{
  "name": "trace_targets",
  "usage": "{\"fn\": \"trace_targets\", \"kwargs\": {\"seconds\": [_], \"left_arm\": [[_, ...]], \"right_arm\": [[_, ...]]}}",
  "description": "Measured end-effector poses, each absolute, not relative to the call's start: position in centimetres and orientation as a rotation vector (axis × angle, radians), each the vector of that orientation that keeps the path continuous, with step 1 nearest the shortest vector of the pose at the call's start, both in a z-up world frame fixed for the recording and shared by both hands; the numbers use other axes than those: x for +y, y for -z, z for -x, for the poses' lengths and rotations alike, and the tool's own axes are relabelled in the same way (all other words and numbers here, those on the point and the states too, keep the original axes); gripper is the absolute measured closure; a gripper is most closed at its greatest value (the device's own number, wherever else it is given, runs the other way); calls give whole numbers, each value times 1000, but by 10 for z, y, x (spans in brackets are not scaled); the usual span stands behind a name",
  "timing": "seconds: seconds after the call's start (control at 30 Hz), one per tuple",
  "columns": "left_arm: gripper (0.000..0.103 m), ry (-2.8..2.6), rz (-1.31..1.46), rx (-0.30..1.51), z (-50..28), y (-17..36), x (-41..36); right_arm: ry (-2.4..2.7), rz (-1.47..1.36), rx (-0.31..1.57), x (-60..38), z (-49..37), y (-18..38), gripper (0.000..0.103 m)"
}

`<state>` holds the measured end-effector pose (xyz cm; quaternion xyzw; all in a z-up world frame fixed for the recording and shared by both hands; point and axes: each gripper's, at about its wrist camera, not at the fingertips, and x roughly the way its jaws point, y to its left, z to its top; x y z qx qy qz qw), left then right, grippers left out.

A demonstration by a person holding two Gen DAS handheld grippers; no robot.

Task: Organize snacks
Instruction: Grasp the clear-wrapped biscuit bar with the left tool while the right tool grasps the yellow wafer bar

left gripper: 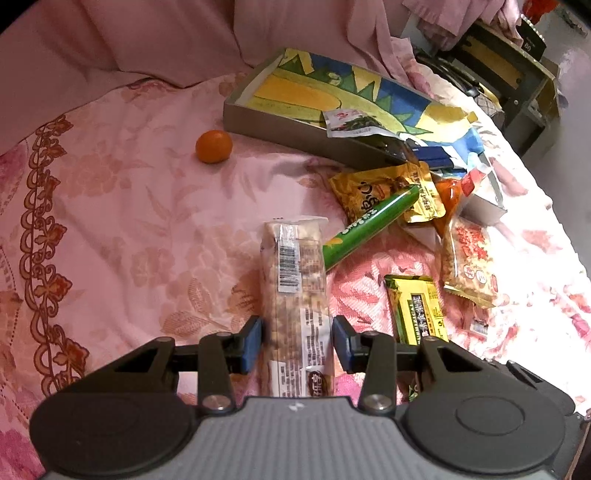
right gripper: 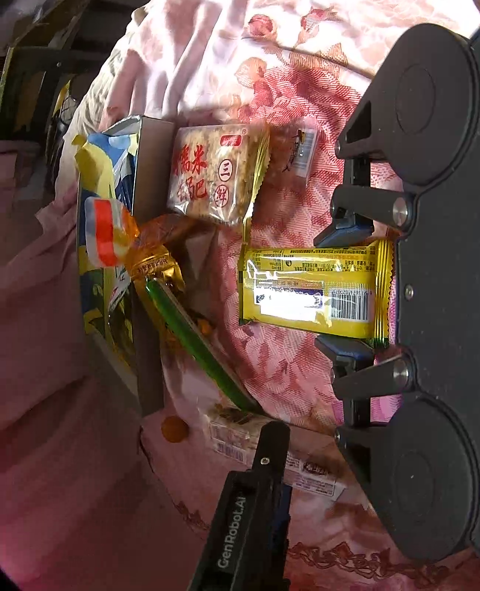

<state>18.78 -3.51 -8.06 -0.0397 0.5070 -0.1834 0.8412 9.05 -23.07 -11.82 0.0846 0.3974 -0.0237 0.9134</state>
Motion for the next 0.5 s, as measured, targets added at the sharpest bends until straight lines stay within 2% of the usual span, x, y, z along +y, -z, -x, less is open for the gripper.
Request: {"fn": "trace_targets", "kwargs": {"seconds": [0.1, 0.27, 0.33, 0.4, 0.47, 0.5], "left_arm": [[54, 381, 97, 1078, -191, 83, -34], [54, 373, 116, 1097, -194, 87, -32], [54, 375, 107, 1095, -193, 87, -33], [54, 379, 87, 1095, -192, 87, -35], [55, 380, 68, 1090, -191, 86, -37], [55, 379, 66, 1090, -190, 85, -38]], "right_arm": [[52, -174, 819, -231, -91, 119, 47], [61, -164, 816, -231, -91, 121, 34], [58, -161, 816, -231, -91, 121, 33], [56, -150, 818, -230, -92, 122, 35], [48, -128, 819, -227, -92, 122, 49], [44, -103, 818, -224, -92, 122, 49]]}}
